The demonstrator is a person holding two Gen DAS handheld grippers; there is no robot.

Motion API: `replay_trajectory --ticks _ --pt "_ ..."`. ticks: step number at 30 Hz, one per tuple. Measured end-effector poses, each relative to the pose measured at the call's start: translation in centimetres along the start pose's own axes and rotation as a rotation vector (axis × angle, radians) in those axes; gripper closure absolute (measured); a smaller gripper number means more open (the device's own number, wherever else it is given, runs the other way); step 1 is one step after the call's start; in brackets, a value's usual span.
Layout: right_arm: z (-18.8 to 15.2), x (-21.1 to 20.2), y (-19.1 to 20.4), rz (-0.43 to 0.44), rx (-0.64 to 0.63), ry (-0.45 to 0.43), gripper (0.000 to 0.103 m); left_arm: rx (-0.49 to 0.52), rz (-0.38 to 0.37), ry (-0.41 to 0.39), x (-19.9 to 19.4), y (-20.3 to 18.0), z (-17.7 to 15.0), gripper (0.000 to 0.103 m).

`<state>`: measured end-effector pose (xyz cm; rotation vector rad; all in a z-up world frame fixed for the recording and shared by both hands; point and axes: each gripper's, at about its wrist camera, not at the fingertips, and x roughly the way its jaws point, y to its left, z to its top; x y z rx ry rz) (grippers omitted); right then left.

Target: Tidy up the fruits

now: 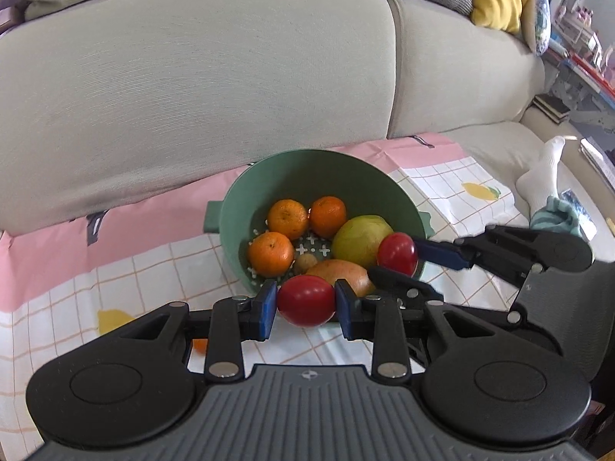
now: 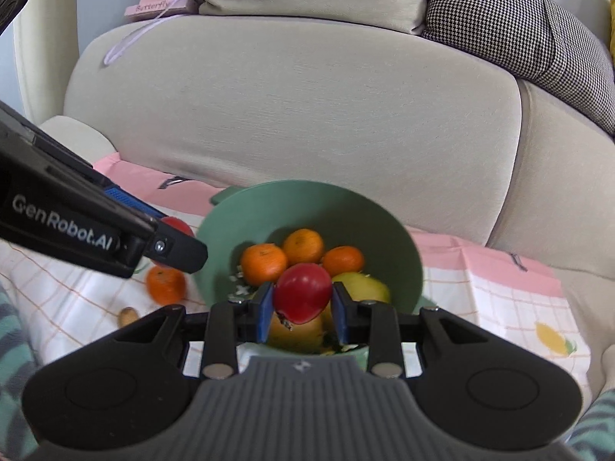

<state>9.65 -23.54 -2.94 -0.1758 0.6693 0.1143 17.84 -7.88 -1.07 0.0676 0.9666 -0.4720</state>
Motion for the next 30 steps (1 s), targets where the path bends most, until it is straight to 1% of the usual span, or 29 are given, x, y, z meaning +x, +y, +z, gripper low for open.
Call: replay_trajectory --ticks 4,9,13,18,23,27,30 --pt "0.7 1.1 -0.8 -0.007 -0.028 0.004 0.074 0.038 -0.002 0.024 1.4 -0.2 1.0 0.067" --pt "1.2 2.8 -1.5 0.013 -0.089 0.024 0.074 0.085 -0.018 0.056 2.7 0.0 1.6 0.067" --pt "1.8 3.8 -2.2 0.046 -0.094 0.040 0.074 0.126 -0.026 0.072 3.5 0.0 2.0 0.067" --pt "2.5 5.5 -2.8 0.058 -0.138 0.056 0.074 0.128 -0.019 0.088 4.4 0.4 2.3 0.067" --pt "3.2 6.9 -3.0 0.109 -0.188 0.074 0.074 0.144 -0.019 0.102 5.1 0.7 2.6 0.067" --pt "3.5 8.1 -2.6 0.131 -0.226 0.104 0.074 0.151 -0.017 0.110 5.4 0.9 2.8 0.067" --pt "3.6 9.0 -2.6 0.139 -0.229 0.137 0.074 0.158 -0.019 0.118 5.6 1.1 2.9 0.067"
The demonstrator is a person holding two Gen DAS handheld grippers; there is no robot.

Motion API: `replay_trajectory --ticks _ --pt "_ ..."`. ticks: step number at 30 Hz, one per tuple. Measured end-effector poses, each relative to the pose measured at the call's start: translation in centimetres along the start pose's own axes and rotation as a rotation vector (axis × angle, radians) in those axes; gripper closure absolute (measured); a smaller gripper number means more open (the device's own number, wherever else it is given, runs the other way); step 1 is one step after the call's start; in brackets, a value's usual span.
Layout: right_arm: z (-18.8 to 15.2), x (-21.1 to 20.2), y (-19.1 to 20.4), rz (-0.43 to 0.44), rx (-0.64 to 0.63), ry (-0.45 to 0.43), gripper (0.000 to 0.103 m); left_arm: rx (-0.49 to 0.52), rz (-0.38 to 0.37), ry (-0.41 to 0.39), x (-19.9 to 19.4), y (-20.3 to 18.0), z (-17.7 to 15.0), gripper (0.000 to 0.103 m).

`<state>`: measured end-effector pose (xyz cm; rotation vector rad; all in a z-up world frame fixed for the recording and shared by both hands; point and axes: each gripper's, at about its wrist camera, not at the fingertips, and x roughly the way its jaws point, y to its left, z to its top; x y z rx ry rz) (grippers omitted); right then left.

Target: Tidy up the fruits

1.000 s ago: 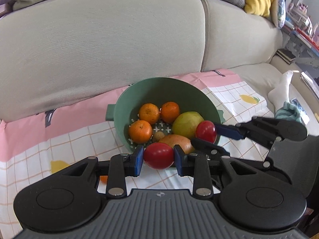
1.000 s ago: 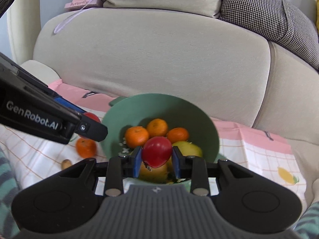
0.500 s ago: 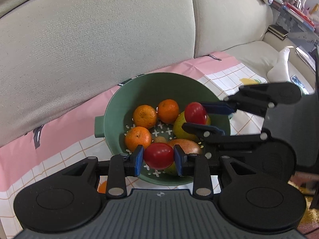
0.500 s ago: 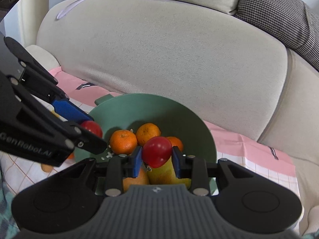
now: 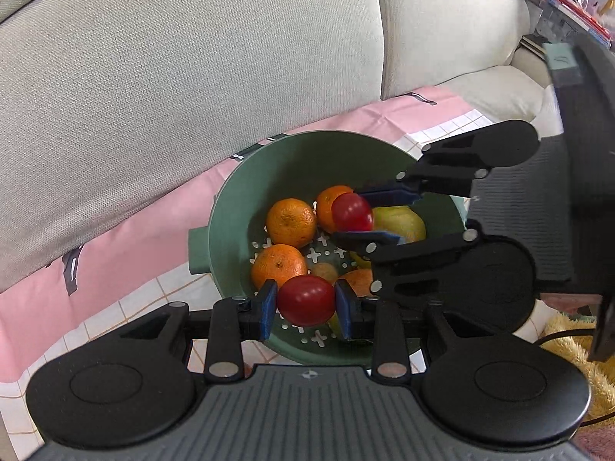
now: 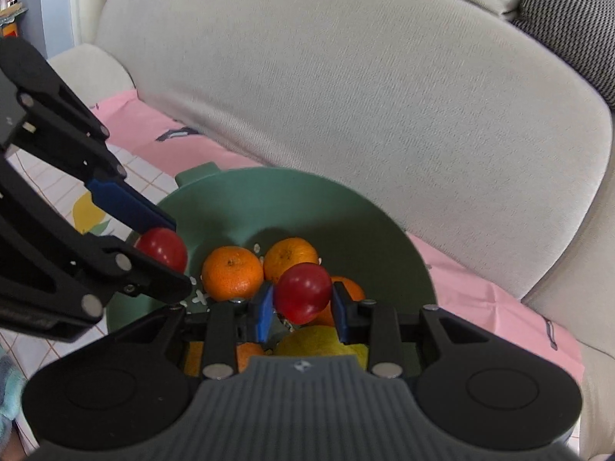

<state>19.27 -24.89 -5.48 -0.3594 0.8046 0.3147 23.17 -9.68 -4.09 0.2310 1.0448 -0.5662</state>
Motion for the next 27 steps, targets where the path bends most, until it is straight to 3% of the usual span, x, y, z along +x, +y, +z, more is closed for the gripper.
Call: replay_trajectory --ticks 6,11,17,27 --pt "-0.1 1.3 0.1 0.007 0.007 0.067 0.074 0.005 0.006 0.017 0.7 0.2 0.0 0.067" --pt "-0.3 1.2 0.3 -0.001 -0.001 0.067 0.074 0.017 0.005 0.026 1.1 0.0 0.0 0.067" --pt "-0.5 0.3 0.1 -0.002 0.003 0.038 0.073 0.021 0.006 0.030 1.3 -0.2 -0.1 0.067" --pt "-1.7 -2.3 0.0 -0.092 0.032 -0.020 0.065 0.077 0.060 0.058 2.2 -1.3 -0.1 0.067"
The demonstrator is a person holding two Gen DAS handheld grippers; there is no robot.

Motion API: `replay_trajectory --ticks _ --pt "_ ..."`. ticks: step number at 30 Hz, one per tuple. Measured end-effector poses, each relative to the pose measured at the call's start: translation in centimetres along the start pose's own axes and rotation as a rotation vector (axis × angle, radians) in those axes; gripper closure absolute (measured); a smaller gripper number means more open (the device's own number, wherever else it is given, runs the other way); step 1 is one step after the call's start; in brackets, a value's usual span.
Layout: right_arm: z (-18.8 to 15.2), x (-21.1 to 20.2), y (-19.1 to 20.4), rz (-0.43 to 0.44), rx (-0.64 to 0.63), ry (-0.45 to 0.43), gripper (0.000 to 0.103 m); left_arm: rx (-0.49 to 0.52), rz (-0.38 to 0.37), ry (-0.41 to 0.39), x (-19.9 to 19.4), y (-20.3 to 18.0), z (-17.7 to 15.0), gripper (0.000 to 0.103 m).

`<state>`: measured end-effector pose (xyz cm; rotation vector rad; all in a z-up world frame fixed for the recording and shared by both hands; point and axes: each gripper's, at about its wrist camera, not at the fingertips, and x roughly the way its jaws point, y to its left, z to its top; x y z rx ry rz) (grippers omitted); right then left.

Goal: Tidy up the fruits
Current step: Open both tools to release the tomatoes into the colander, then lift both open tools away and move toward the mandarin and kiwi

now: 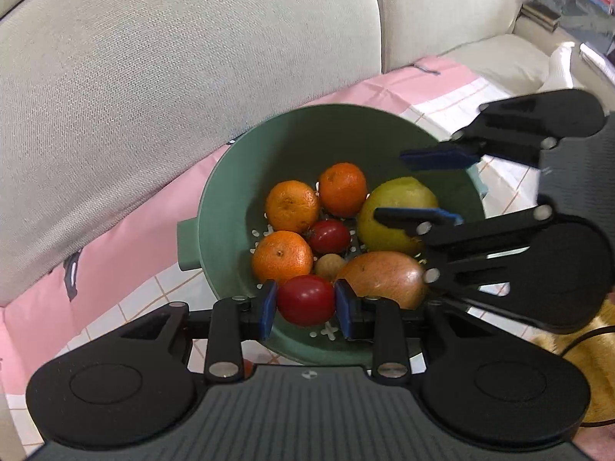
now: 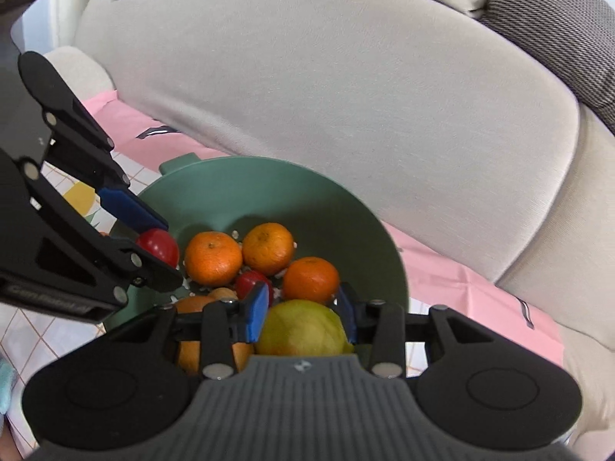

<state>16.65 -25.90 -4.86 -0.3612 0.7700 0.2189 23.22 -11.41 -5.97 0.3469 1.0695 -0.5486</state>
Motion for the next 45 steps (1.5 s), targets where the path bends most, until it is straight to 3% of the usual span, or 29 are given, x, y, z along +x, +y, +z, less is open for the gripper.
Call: replay_trajectory --ticks 7,22,27,31,45 --pt "-0.8 -0.4 -0.3 -0.028 0.024 -0.007 0.061 0.010 0.022 0.073 1.3 -0.2 0.0 0.067" --pt "-1.5 -0.4 -0.1 -0.034 0.028 -0.001 0.061 0.007 0.040 0.077 1.4 -0.3 -0.1 0.062" --pt "-1.8 -0.4 0.1 -0.037 0.024 0.006 0.060 0.006 0.038 0.058 1.0 -0.5 -0.4 0.060" --pt "-1.9 -0.5 0.1 -0.039 0.034 0.007 0.059 0.002 0.024 0.021 0.1 -0.4 -0.6 0.042" --pt "-2.4 -2.8 1.5 -0.047 0.162 -0.022 0.047 -0.077 0.082 -0.091 -5.0 -0.2 -2.9 0.038"
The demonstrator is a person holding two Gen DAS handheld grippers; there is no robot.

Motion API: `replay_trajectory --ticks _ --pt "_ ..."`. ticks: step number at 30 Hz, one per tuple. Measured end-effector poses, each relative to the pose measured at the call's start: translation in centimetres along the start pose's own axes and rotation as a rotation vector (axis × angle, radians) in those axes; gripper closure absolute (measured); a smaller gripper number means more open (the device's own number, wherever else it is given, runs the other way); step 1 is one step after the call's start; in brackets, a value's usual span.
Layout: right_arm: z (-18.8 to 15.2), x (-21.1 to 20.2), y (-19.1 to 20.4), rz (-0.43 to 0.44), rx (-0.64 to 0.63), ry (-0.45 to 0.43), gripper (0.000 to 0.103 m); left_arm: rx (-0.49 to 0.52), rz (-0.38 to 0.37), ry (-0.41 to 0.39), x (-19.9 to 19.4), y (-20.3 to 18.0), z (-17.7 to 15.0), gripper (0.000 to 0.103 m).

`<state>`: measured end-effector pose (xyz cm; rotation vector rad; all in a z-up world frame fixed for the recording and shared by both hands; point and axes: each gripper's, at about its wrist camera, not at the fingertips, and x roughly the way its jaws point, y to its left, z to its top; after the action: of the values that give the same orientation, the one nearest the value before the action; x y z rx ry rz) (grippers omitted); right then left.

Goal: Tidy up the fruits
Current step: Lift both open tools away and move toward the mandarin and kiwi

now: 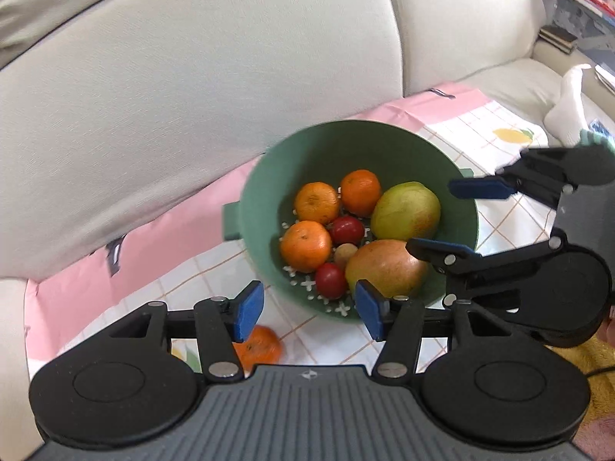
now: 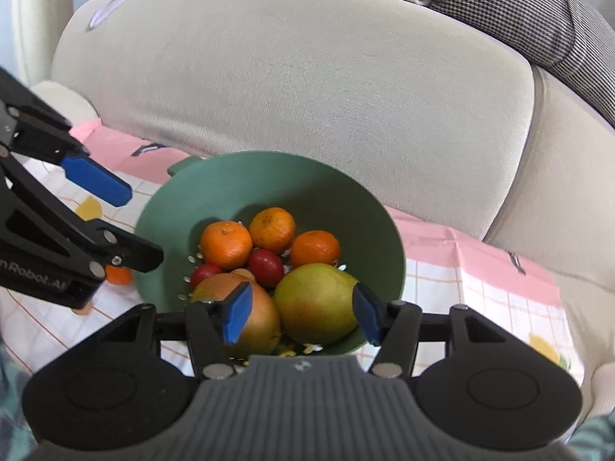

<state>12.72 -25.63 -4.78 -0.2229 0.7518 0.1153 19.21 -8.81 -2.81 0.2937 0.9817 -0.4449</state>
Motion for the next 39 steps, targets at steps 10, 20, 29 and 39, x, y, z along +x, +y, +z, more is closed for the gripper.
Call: replay_trajectory --ticks 10,20,29,39 --pt "-0.6 -2.4 3.6 0.040 0.098 -0.004 0.040 -0.009 0.102 -0.011 -3.4 0.9 -3.1 0.038" --pt "-1.4 -3.6 7.5 0.092 0.118 0.019 0.040 -0.115 0.102 -0.021 -6.4 3.0 -7.4 0.038" --pt "-2.8 -4.1 11.7 0.118 0.072 0.045 0.038 -0.216 0.114 -0.001 -7.5 5.8 -10.8 0.038" --pt "-3.0 -3.5 14.7 0.127 0.047 0.066 0.033 -0.354 0.120 -0.026 -7.2 8.7 -13.5 0.038"
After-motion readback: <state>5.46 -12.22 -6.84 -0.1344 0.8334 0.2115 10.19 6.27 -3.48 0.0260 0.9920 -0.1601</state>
